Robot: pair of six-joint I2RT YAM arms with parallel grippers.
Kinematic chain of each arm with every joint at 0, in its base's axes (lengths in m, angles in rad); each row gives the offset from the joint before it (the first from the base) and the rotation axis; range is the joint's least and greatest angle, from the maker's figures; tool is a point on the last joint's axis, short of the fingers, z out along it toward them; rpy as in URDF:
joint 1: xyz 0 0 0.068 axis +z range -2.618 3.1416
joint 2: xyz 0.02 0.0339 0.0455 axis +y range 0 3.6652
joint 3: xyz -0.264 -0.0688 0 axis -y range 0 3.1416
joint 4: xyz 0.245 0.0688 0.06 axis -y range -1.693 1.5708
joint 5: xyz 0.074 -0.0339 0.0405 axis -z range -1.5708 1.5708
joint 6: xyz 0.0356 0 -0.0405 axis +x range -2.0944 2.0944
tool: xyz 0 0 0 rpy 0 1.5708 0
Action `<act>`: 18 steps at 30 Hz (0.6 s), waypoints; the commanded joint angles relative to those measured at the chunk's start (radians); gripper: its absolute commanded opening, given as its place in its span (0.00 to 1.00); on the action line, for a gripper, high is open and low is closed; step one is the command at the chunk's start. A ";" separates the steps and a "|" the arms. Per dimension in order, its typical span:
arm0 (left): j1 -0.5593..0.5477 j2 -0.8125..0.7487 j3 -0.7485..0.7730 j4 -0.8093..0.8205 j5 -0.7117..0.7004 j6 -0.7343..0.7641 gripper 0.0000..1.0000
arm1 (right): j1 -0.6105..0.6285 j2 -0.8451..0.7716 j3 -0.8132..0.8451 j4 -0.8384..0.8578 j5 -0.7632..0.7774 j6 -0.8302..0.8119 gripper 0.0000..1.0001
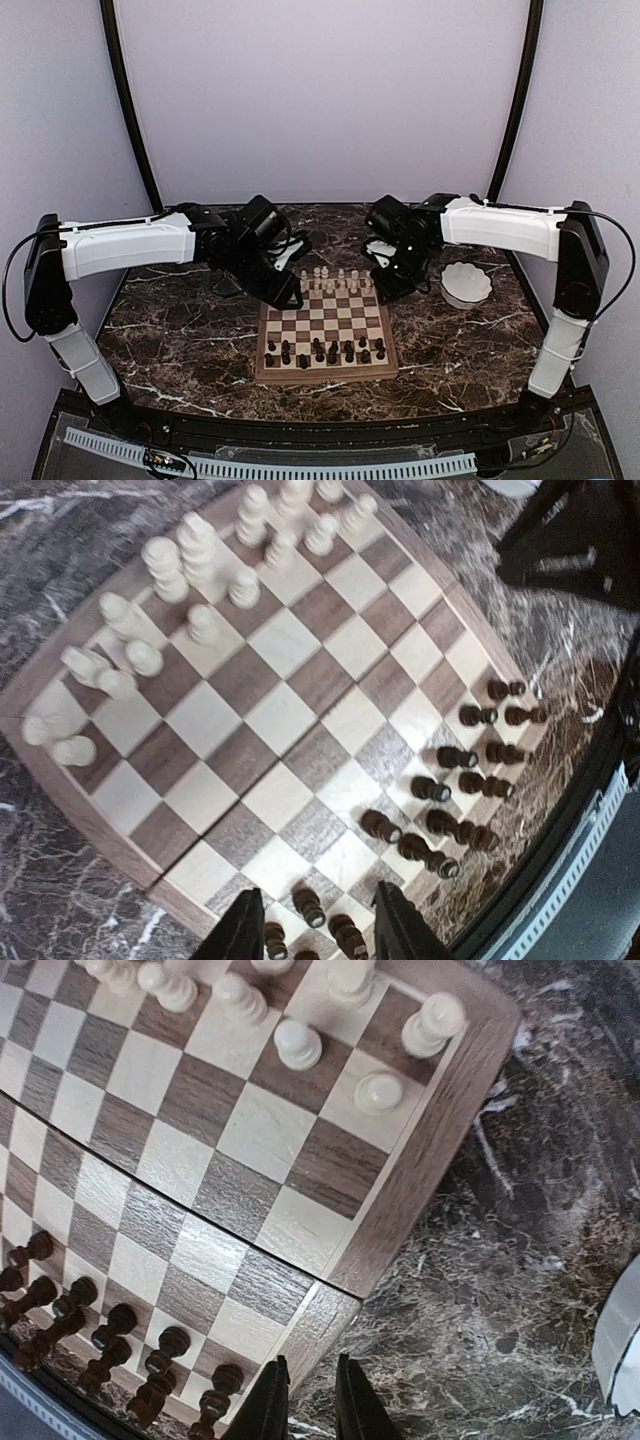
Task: Set up the chess pieces on the board
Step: Move the pawn to a7, then adjust the pawn at e7.
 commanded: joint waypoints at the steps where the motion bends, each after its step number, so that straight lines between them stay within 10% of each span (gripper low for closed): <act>1: -0.006 -0.036 -0.058 0.067 0.207 0.099 0.40 | -0.005 -0.084 -0.020 0.042 -0.009 0.000 0.19; 18: -0.031 0.209 0.097 -0.002 0.079 0.085 0.23 | -0.003 -0.145 -0.080 0.104 -0.066 -0.001 0.20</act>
